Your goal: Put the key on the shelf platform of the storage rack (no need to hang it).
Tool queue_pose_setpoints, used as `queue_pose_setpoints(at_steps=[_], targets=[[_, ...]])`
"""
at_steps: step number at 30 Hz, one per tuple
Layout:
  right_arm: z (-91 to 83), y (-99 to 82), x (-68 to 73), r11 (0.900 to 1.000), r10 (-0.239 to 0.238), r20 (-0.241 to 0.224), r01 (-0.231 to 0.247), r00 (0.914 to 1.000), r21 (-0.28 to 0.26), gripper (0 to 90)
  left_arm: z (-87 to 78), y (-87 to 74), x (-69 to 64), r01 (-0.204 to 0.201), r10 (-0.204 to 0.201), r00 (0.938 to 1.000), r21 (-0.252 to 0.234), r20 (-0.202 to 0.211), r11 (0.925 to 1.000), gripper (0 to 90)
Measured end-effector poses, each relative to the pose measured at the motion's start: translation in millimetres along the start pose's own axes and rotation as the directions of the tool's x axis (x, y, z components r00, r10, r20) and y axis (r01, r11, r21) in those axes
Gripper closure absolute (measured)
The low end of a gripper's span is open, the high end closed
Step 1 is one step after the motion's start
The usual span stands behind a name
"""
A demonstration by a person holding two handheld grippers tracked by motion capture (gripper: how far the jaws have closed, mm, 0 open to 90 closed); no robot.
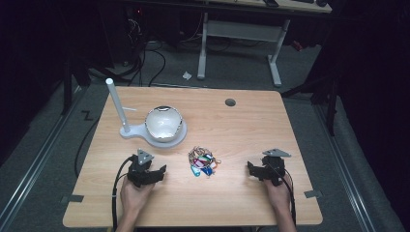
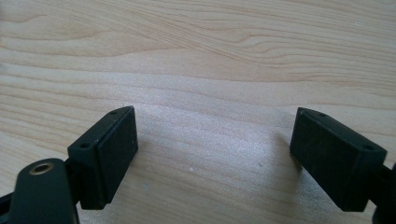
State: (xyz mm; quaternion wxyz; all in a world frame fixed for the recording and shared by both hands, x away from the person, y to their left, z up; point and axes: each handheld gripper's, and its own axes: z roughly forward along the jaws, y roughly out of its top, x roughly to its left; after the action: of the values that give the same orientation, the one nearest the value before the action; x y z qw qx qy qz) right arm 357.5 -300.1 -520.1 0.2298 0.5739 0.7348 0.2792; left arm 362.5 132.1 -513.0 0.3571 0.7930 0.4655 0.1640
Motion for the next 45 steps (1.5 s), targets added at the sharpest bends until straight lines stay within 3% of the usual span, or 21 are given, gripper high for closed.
queue_pose_setpoints(at_steps=[7,13,22,26,34,37,45], targets=[[0.0,0.0,0.0,1.0,0.0,0.0,0.0,1.0,0.0,15.2,3.4,16.9,-20.7,-0.07,0.071,0.996,-0.011,0.053,0.9974,30.4],[0.0,0.0,0.0,1.0,0.0,0.0,0.0,1.0,0.0,15.2,9.2,27.9,-35.1,-0.096,0.097,0.99,-0.017,0.102,0.9953,29.8],[0.0,0.0,0.0,1.0,0.0,0.0,0.0,1.0,0.0,15.2,16.4,42.2,-53.3,-0.143,0.144,0.9773,-0.016,0.156,0.9896,28.8],[-0.1,0.0,0.0,1.0,0.0,0.0,0.0,1.0,0.001,15.2,22.4,49.8,-64.2,-0.167,0.169,0.9681,-0.023,0.185,0.9856,28.4],[-0.1,0.0,0.0,1.0,0.0,0.0,0.0,1.0,0.001,15.2,32.2,55.8,-77.8,-0.199,0.196,0.9578,-0.006,0.211,0.98,28.0],[-0.1,0.0,0.0,1.0,0.0,0.0,0.0,1.0,0.002,15.2,37.5,61.2,-86.0,-0.22,0.214,0.9508,0.0,0.224,0.9756,27.9],[-0.1,0.0,0.0,1.0,0.0,0.0,0.0,1.0,0.001,15.2,50.1,64.2,-94.4,-0.215,0.206,0.9499,0.011,0.235,0.9766,28.2]])
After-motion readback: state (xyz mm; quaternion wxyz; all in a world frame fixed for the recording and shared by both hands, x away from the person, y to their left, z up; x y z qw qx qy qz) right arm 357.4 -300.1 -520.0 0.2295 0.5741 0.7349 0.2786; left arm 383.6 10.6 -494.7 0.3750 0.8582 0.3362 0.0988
